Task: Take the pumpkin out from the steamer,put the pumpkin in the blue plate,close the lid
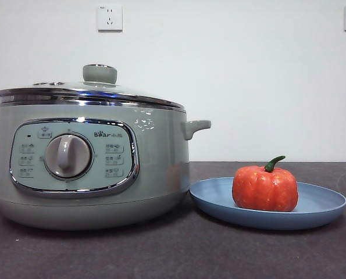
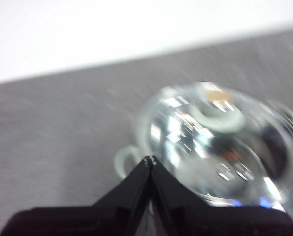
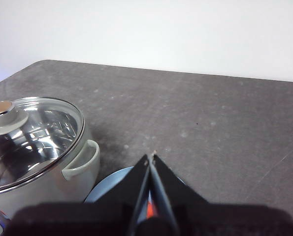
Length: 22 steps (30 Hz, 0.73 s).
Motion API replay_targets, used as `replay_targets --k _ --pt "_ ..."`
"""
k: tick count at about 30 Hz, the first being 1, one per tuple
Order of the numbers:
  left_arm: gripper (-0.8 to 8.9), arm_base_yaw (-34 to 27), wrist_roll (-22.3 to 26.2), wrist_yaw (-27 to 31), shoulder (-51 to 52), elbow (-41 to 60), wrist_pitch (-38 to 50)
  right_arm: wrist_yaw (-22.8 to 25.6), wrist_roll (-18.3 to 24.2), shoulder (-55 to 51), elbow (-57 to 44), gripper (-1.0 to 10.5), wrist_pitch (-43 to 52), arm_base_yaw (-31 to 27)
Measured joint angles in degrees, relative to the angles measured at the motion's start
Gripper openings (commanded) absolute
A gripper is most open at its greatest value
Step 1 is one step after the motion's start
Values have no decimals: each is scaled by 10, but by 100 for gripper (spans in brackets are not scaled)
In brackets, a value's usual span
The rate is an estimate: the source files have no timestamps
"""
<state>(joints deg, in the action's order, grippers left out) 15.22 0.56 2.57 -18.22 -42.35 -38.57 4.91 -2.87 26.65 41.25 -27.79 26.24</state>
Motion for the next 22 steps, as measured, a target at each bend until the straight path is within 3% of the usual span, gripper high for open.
replay_targets --k 4,8,15,22 --pt "-3 -85 -6 0 74 94 91 0 0 0 0 1 0 0" --pt "-3 -130 -6 -10 120 207 196 0 -2 0 0 1 0 0" --pt "-3 -144 -6 -13 147 362 275 0 -2 0 0 1 0 0" --pt "-3 -144 -6 -13 153 408 275 0 -2 0 0 1 0 0"
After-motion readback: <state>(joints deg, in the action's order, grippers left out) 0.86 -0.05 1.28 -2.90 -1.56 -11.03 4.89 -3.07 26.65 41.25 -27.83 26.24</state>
